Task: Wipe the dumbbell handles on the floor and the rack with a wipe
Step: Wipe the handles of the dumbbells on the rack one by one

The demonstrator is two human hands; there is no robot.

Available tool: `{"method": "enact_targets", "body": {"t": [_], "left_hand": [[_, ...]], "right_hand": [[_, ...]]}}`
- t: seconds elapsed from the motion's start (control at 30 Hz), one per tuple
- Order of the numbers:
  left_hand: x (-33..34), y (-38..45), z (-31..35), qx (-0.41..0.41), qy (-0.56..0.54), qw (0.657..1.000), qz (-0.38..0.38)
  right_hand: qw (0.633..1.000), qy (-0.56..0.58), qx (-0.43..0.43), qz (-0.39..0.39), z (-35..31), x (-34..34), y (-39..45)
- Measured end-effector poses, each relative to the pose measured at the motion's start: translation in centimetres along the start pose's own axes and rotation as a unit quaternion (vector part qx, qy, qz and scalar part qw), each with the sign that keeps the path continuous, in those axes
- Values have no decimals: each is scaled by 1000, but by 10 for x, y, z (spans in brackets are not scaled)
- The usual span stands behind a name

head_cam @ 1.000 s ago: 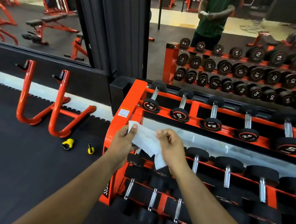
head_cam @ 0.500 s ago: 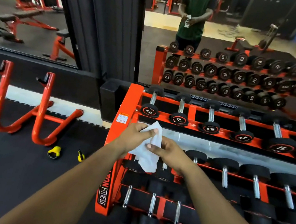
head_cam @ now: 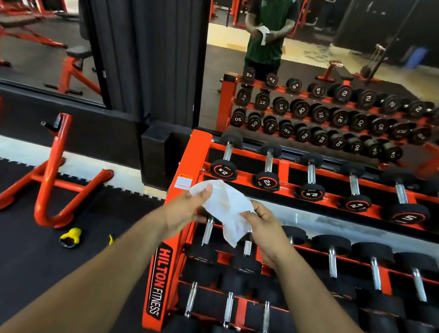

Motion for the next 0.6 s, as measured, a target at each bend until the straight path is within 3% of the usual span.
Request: {"method": "enact_targets", "body": {"t": [0.17,0.3,0.4,0.5,0.6], "left_hand": [[38,-16,-46,2,-15,994,113],[44,-6,-31,54,12,985,165],[37,6,-26,35,46,978,198],[30,16,-30,-2,65,983,173],[29,20,-24,-12,92,988,123]], "right_hand": [[997,27,-2,70,3,3,3],[992,-43,-45,113,3,-3,2],[989,-63,-55,126,5,-16,5],[993,-20,-11,114,10,-36,11],[997,21,49,51,17,-52,19]]}}
Point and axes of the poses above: each hand's wrist, its own y-axis towards the middle knuckle, its own x-axis out of the palm, z = x × y, the point moved 6 cm from there along y, towards the middle knuckle, and after that the axes turned 2 degrees about z, right-handed, at the moved point
